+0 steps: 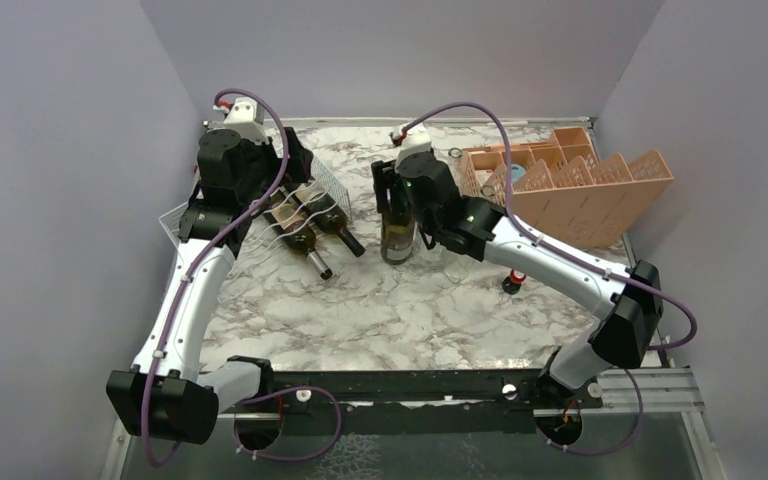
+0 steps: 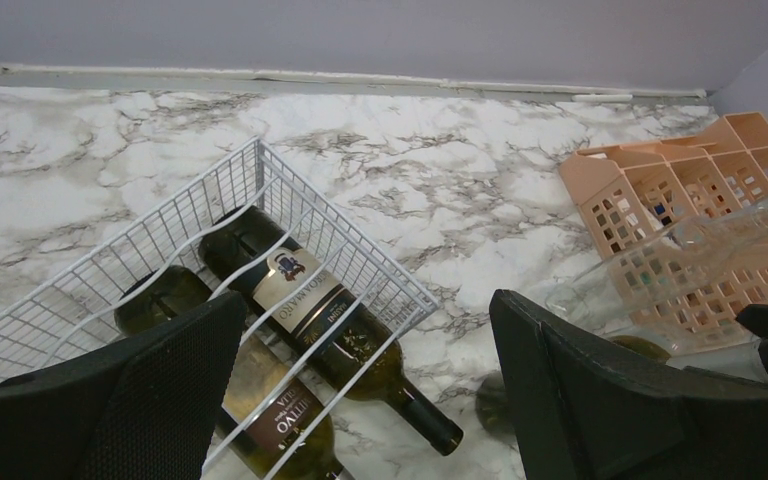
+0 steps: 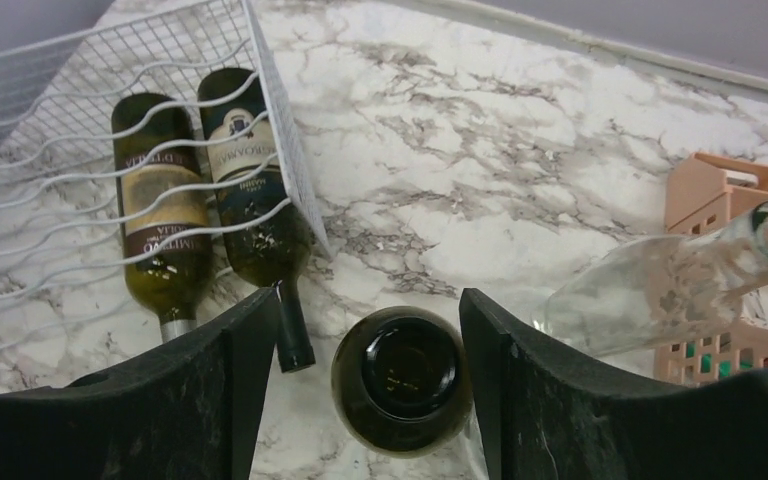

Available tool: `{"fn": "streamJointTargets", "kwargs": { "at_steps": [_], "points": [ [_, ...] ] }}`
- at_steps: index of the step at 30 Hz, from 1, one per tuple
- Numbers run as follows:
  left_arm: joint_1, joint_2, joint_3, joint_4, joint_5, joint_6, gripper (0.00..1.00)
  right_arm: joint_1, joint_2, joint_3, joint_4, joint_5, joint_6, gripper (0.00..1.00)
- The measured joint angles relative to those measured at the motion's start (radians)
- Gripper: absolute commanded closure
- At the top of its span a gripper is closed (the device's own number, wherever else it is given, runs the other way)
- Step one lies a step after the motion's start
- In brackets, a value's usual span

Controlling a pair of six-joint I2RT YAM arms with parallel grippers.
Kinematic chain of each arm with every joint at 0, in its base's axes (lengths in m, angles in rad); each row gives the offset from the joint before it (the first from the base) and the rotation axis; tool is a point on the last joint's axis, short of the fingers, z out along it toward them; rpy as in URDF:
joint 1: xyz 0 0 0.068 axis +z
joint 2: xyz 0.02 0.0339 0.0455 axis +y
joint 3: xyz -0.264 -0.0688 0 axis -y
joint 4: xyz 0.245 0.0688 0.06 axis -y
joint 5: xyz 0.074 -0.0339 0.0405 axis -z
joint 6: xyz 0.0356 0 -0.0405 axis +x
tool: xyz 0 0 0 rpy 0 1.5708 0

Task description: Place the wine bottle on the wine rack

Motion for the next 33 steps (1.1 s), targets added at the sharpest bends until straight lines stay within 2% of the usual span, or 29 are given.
{"fn": "streamJointTargets", "kwargs": {
  "at_steps": [7,12,15,24,30,33],
  "points": [
    [0.0,0.0,-0.009,0.013,0.061,0.014,0.01,0.0,0.04,0.002,-0.028,-0.048,-0.023,0.61],
    [0.0,-0.002,-0.025,0.038,0.128,0.023,0.03,-0.003,0.04,0.002,-0.032,-0.058,-0.063,0.89],
    [-0.003,-0.006,-0.058,0.076,0.203,0.034,0.05,-0.003,0.039,0.002,-0.031,-0.072,-0.088,0.99],
    [-0.098,-0.017,-0.2,0.224,0.423,0.125,0.09,-0.003,0.025,0.002,-0.039,-0.118,-0.139,0.99],
    [-0.229,-0.122,-0.495,0.472,0.447,0.188,0.07,-0.003,-0.044,0.002,-0.047,-0.136,-0.126,0.99],
    [-0.298,-0.12,-0.552,0.529,0.419,0.211,0.03,-0.003,-0.092,0.002,-0.047,-0.15,-0.113,0.99]
  ]
}}
